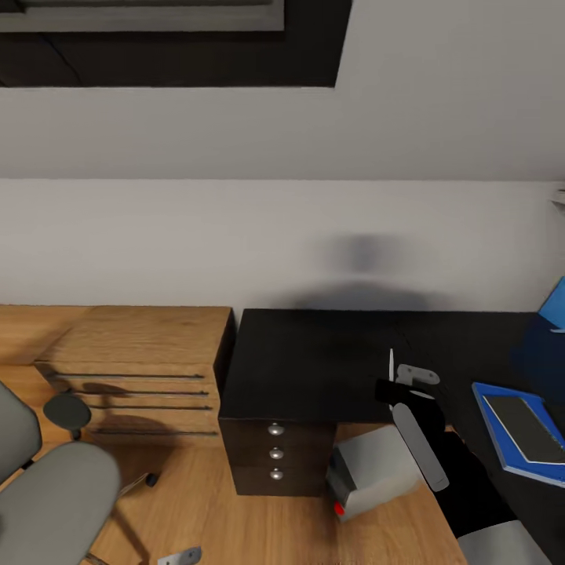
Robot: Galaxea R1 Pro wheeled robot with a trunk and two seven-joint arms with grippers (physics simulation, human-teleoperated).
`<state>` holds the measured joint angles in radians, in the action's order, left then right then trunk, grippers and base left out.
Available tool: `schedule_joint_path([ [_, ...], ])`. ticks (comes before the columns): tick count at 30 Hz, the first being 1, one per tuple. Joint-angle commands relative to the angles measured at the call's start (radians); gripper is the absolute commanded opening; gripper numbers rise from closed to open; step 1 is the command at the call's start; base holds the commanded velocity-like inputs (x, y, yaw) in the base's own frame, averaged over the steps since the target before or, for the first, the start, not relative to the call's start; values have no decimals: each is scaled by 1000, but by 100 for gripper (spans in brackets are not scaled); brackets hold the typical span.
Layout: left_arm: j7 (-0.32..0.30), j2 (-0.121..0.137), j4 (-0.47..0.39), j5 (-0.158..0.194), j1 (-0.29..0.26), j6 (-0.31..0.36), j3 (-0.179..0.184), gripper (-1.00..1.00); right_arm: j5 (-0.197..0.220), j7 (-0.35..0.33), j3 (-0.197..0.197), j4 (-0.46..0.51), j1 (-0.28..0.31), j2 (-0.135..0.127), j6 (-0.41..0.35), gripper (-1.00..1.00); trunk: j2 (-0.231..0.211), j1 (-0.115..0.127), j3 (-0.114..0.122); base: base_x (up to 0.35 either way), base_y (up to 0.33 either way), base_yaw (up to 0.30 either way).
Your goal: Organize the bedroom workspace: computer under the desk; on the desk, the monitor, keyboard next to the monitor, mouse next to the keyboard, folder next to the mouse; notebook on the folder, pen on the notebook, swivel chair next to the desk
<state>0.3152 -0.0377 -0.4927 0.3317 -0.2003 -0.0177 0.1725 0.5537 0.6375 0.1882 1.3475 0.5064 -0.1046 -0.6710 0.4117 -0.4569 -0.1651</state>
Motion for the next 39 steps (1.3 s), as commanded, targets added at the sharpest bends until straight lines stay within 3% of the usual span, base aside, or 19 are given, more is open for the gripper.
schedule_joint_path([
  [1, 8, 1, 3, 10, -1, -3, 8, 100, 10, 10, 3, 1, 1, -1, -1, -100, 2, -1, -2, 0, 0, -268],
  [39, 9, -1, 32, 9, -1, -28, 7, 100, 9, 9, 6, -29, 1, 2, 7, -100, 2, -1, -2, 0, 0, -261],
])
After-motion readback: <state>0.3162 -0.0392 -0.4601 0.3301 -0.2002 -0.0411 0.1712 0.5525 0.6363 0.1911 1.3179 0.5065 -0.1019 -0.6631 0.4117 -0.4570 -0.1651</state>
